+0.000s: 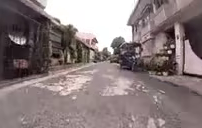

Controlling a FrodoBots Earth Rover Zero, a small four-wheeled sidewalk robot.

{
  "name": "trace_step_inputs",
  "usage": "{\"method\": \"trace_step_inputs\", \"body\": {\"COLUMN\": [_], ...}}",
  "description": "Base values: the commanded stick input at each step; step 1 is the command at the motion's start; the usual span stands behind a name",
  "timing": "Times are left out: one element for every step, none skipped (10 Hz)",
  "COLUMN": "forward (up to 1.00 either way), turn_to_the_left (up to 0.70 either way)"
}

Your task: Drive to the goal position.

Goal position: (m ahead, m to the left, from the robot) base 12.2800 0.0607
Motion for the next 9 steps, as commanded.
{"method": "trace_step_inputs", "body": {"forward": [1.0,1.0,1.0,1.0,1.0,1.0,1.0,1.0,1.0], "turn_to_the_left": [0.0,0.0,0.0,0.0,0.0,0.0,0.0,0.0,0.0]}}
